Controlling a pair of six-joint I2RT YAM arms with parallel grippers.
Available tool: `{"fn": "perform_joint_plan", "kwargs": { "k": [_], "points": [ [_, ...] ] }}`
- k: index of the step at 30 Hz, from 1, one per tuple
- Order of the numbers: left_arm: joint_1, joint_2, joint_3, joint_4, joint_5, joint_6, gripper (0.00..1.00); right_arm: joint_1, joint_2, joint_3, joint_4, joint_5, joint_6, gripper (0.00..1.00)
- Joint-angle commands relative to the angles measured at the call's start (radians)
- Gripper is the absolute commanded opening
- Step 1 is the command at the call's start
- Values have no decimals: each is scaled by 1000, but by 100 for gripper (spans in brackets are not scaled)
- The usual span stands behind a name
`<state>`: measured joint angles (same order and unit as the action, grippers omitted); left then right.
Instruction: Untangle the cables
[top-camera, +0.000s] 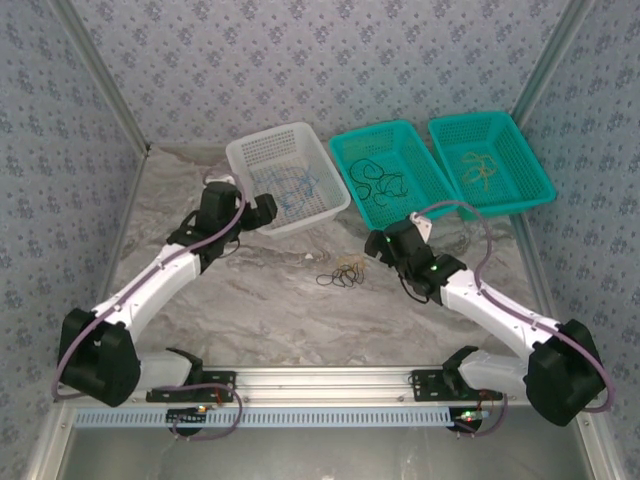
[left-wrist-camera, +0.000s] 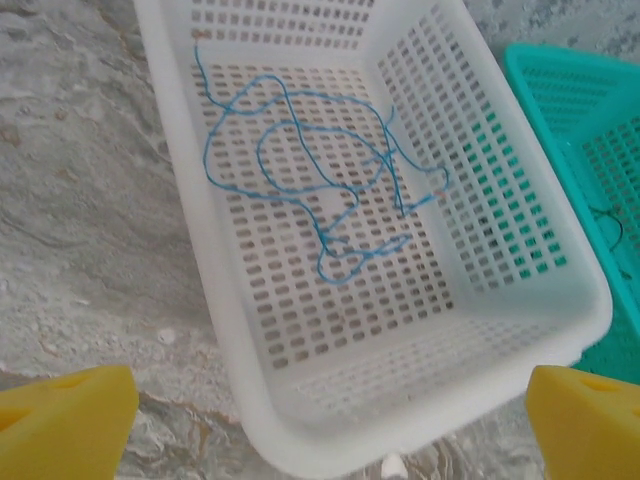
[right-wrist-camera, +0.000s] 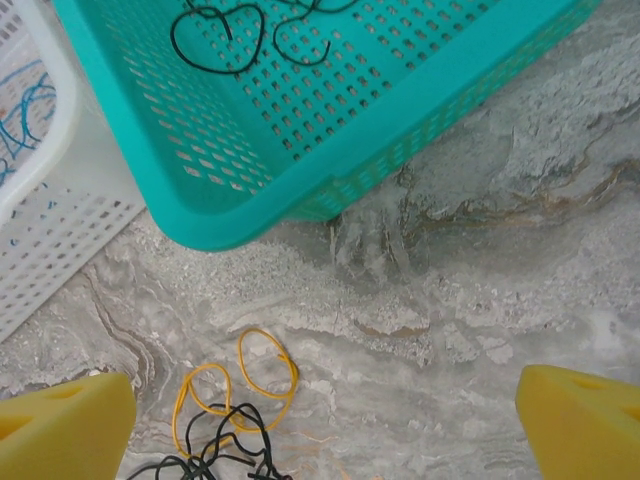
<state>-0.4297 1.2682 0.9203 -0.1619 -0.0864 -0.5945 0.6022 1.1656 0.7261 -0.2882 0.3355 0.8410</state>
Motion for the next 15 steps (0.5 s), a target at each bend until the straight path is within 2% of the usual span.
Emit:
{"fn": "perform_joint_plan", "kwargs": {
  "k": [1, 5, 10, 15],
  "points": [
    [-67, -41, 11, 36, -12, 49, 99, 12, 15, -27, -3, -14, 45, 100],
    [-139, -43, 21, 42, -50, 107, 99, 34, 29, -50, 59, -29, 65, 100],
    [-202, -34, -55, 161, -81, 39, 99, 73, 62, -32, 60, -6, 90, 100],
    [-249, 51, -21, 108, -61, 24, 99, 132, 103, -28, 70, 29, 143, 99]
  ]
}}
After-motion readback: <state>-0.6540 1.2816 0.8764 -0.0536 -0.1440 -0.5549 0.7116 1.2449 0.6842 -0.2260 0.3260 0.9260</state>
